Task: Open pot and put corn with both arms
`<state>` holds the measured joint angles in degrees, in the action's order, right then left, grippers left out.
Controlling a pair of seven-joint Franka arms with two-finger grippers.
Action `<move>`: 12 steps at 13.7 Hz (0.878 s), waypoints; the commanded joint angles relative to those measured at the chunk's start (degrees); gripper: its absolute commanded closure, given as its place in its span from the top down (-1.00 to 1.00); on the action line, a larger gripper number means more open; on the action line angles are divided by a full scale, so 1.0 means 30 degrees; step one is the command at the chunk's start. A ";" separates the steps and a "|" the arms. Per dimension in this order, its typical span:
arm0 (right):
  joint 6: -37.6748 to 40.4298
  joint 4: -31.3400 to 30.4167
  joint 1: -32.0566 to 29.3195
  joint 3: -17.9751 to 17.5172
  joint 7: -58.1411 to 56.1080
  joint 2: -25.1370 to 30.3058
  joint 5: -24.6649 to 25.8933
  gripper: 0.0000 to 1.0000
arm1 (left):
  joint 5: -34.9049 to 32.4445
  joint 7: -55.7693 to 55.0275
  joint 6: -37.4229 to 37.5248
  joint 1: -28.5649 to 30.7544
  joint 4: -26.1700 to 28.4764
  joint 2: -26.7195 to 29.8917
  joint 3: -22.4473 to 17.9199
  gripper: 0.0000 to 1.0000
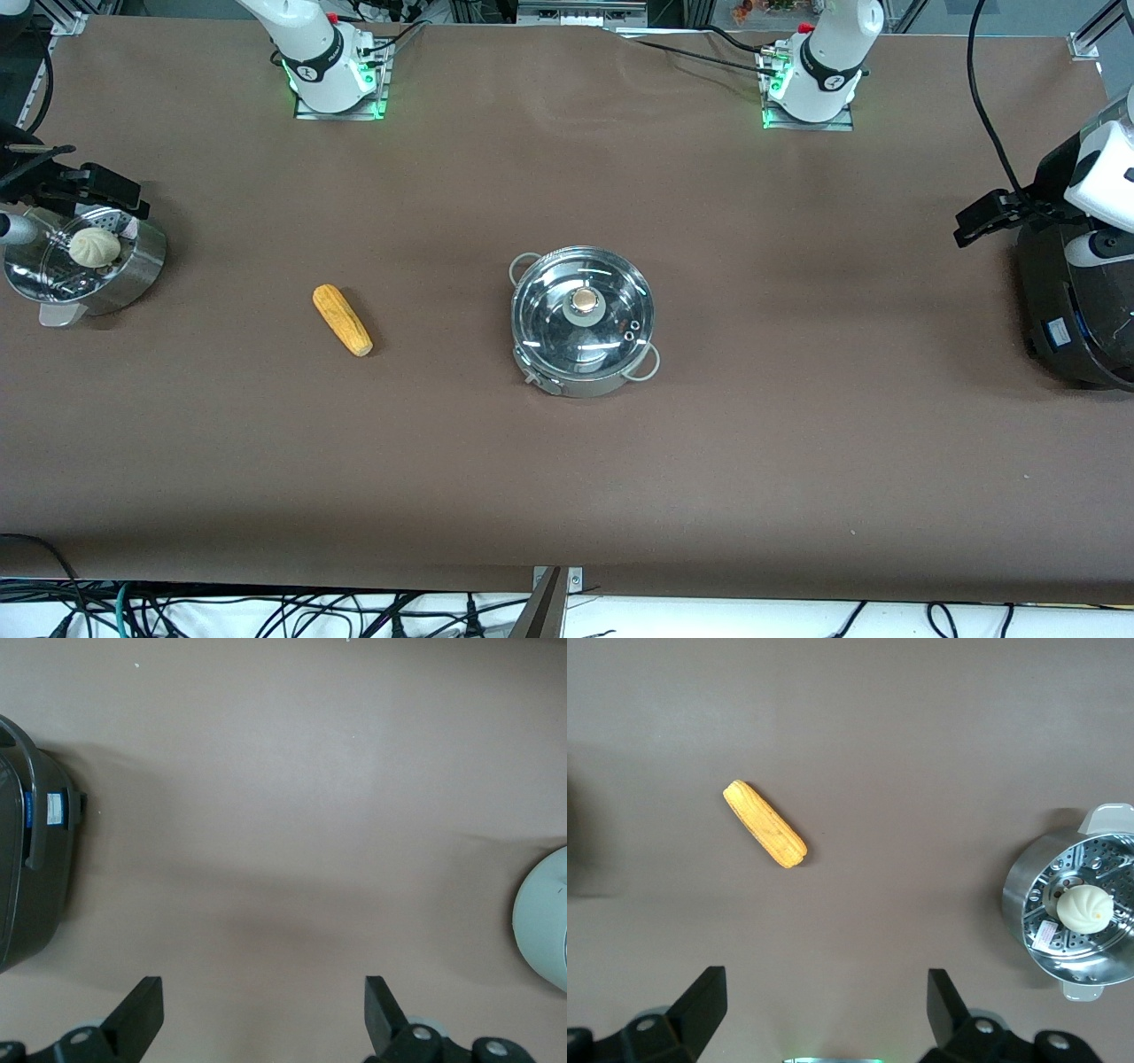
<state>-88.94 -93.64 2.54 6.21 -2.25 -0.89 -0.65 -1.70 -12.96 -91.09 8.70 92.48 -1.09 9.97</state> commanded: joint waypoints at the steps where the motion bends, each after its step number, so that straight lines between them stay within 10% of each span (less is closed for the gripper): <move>1: 0.0466 0.0511 0.0003 -0.0019 0.0046 -0.0055 -0.0076 1.00 | 0.0392 0.0423 0.0010 0.0088 -0.0328 -0.0105 0.0046 1.00; 12: 0.0465 0.0541 0.0237 -0.0019 -0.0157 -0.0113 -0.0076 1.00 | 0.0392 0.0423 0.0010 0.0117 -0.0328 -0.0105 0.0046 1.00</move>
<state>-88.92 -93.54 3.17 6.11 -2.25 -0.89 -0.65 -1.70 -12.96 -91.09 8.70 92.48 -1.09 9.97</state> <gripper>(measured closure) 0.000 0.000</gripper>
